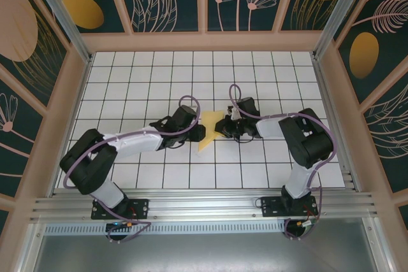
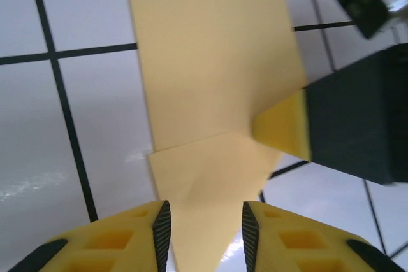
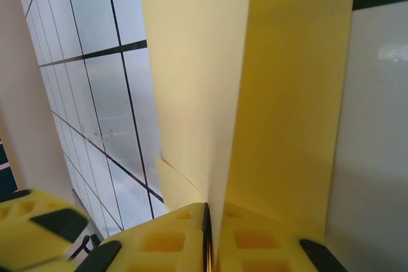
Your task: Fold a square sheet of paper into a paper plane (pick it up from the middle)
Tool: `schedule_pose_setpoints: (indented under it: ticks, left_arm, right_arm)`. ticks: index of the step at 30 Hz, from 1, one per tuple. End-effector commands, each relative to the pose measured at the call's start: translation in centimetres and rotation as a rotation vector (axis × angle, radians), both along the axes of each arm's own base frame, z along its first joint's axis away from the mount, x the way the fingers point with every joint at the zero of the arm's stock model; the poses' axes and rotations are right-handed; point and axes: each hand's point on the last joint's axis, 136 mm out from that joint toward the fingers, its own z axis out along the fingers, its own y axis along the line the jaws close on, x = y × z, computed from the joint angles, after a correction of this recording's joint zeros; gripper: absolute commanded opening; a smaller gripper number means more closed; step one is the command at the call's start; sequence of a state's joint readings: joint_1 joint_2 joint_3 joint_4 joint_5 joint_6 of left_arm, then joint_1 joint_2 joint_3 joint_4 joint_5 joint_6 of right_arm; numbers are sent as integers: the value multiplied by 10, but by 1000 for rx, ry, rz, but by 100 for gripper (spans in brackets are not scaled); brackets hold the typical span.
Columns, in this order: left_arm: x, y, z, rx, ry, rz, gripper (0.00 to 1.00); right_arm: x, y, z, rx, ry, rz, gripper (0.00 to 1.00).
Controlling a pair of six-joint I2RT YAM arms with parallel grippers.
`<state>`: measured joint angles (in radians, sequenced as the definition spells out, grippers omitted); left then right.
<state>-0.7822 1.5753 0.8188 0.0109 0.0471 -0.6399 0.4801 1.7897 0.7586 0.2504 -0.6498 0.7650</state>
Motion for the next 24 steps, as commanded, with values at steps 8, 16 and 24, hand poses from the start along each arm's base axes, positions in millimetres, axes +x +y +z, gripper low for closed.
schedule_pose_setpoints:
  ticks: [8, 16, 24]
  left_arm:
    - [-25, -26, -12, 107, -55, -62, 47]
    - [-18, -22, -31, 187, -89, -6, 50]
    - [-17, -19, -35, 217, -117, 12, 50]
  right_arm:
    - [5, 7, 16, 21, 11, -18, 10]
    - [6, 9, 19, 26, 25, -35, 11]
    - [7, 10, 23, 23, 46, -47, 11]
